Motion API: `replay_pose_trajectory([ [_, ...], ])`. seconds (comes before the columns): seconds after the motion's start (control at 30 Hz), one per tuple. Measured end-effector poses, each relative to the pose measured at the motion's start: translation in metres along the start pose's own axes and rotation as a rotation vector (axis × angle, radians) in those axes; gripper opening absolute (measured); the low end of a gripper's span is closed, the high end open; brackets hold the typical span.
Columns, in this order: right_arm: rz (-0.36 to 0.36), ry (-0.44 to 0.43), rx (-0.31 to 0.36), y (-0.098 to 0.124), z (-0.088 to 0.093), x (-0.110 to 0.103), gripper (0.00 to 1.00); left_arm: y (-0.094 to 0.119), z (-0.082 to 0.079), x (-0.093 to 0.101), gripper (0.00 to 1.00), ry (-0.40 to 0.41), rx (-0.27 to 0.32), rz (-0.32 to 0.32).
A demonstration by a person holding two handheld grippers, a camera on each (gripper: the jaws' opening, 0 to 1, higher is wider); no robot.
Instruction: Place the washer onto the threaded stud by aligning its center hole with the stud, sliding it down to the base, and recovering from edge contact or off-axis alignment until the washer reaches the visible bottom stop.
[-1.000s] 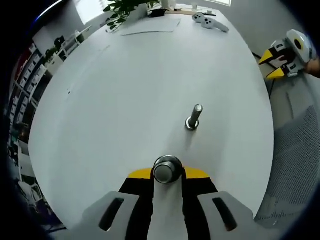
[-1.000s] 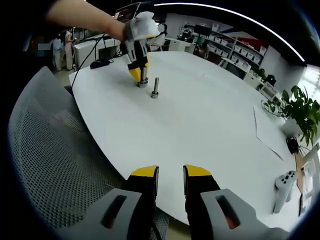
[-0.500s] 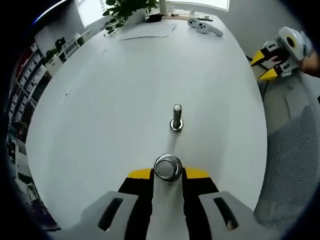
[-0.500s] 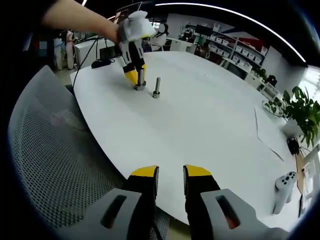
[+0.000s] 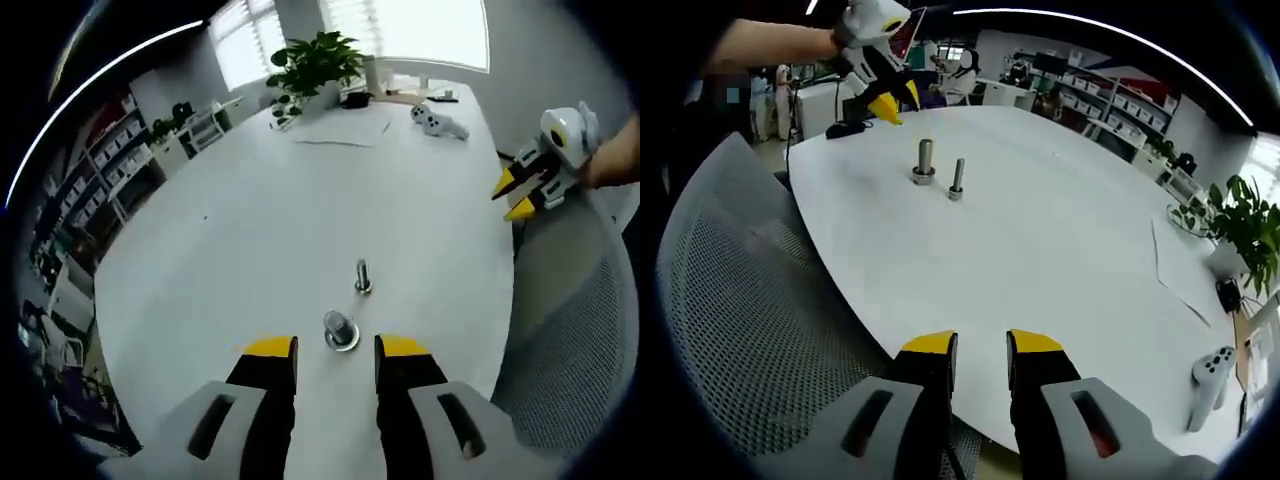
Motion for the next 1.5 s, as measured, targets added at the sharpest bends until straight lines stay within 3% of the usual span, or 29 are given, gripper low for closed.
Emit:
replay_pose_trajectory([
  [0.17,-0.015,0.010,-0.001,0.000,0.000,-0.002,0.23,0.046,0.004,0.010,0.33,0.055,0.102,-0.099],
  [0.27,-0.026,0.020,0.010,0.000,-0.001,-0.003,0.23,0.071,0.013,0.015,0.33,0.132,0.141,-0.153],
  [0.4,-0.029,0.020,0.028,0.000,-0.003,-0.003,0.23,0.096,0.037,0.028,0.33,0.195,0.157,-0.236],
  [0.5,-0.035,0.029,0.036,0.001,-0.003,-0.004,0.24,0.108,0.062,0.050,0.33,0.291,0.175,-0.269],
  [0.63,-0.052,0.057,0.025,0.000,-0.003,-0.006,0.24,0.113,0.088,0.068,0.33,0.376,0.205,-0.311],
  [0.7,-0.054,0.062,0.030,0.000,-0.004,-0.007,0.24,0.115,0.099,0.077,0.35,0.382,0.221,-0.334],
  [0.83,-0.048,0.057,0.051,0.001,-0.005,-0.006,0.25,0.115,0.114,0.088,0.40,0.496,0.298,-0.347],
  [0.93,-0.045,0.062,0.049,0.002,-0.005,-0.006,0.27,0.112,0.121,0.092,0.48,0.538,0.327,-0.368],
  [1.13,-0.042,0.054,0.043,0.001,-0.005,-0.005,0.31,0.105,0.124,0.094,0.62,0.627,0.427,-0.371],
  [1.27,-0.044,0.046,0.041,0.001,-0.004,-0.005,0.32,0.098,0.123,0.095,0.70,0.612,0.434,-0.390],
  [1.5,-0.033,-0.024,0.032,0.002,0.001,-0.004,0.32,0.082,0.119,0.088,0.71,0.581,0.416,-0.385],
])
Point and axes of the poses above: the point that each gripper's makers call its tool centre point, and the gripper's own axes: y roughly backward along the fingers, x roughly to its right, z roughly out of its underside, the point moved 7 cm from there along y, roughly backward along the fingers, and after that the axes turned 9 degrees about y, right-handed, at the moved point
